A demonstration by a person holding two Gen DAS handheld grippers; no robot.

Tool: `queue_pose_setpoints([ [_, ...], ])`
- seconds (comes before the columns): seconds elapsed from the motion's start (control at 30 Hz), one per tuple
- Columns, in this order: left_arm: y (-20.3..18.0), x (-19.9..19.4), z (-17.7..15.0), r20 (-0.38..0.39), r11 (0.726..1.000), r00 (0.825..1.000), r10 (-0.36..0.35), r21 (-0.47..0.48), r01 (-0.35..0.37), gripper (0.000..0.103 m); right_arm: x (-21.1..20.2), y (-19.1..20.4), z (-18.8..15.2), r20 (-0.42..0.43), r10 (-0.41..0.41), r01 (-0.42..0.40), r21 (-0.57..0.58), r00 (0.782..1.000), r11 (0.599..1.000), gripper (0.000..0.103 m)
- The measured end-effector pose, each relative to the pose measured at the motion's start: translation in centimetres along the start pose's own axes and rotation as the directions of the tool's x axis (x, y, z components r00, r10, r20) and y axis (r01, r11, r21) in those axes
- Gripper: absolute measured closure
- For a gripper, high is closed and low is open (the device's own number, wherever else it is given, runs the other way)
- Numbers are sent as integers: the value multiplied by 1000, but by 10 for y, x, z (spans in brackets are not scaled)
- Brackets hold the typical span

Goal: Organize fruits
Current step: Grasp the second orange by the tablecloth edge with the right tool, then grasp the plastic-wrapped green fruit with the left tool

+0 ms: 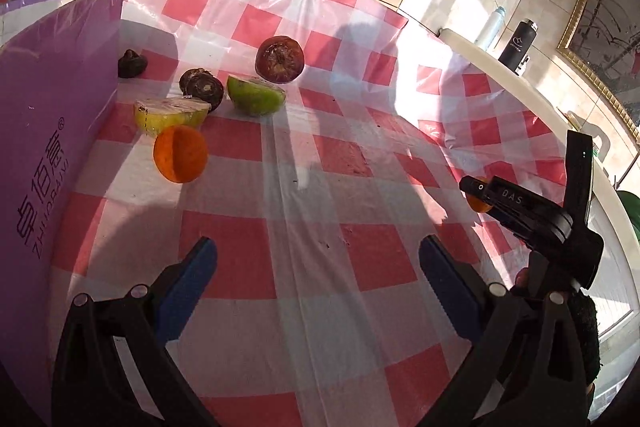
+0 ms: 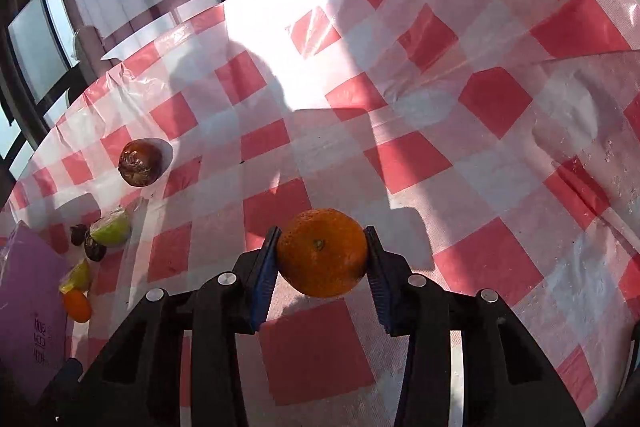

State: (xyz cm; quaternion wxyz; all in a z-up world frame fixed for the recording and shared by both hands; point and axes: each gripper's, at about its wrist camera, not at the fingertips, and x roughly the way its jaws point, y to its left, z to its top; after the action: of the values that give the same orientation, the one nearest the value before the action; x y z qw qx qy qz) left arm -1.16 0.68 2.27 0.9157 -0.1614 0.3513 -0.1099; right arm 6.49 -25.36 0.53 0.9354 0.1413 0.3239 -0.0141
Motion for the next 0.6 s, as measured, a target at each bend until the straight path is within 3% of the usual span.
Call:
queue_pose_setpoints([
  [0.2,1,3,3,-20,1000,1000,11,-9,-12,2,7,16,6,2,119,-119,46,993,992,61],
  [0.27,-1,15,12,-45,1000,999,26,10,-25,2,6,6,5,6,171,-170,101,985,980,61],
  [0.4,-2,59,44,-96,995,991,97,21,-95,2,5,7,5,14,189,-189,94,982,977,61],
  [0.53,-6,108,80,-133,975,966,223,28,-221,9,8,6,5,8,195,-195,104,981,975,61],
  [0.6,-11,131,96,-157,947,934,321,75,-313,13,8,6,5,8,200,-200,101,980,975,61],
])
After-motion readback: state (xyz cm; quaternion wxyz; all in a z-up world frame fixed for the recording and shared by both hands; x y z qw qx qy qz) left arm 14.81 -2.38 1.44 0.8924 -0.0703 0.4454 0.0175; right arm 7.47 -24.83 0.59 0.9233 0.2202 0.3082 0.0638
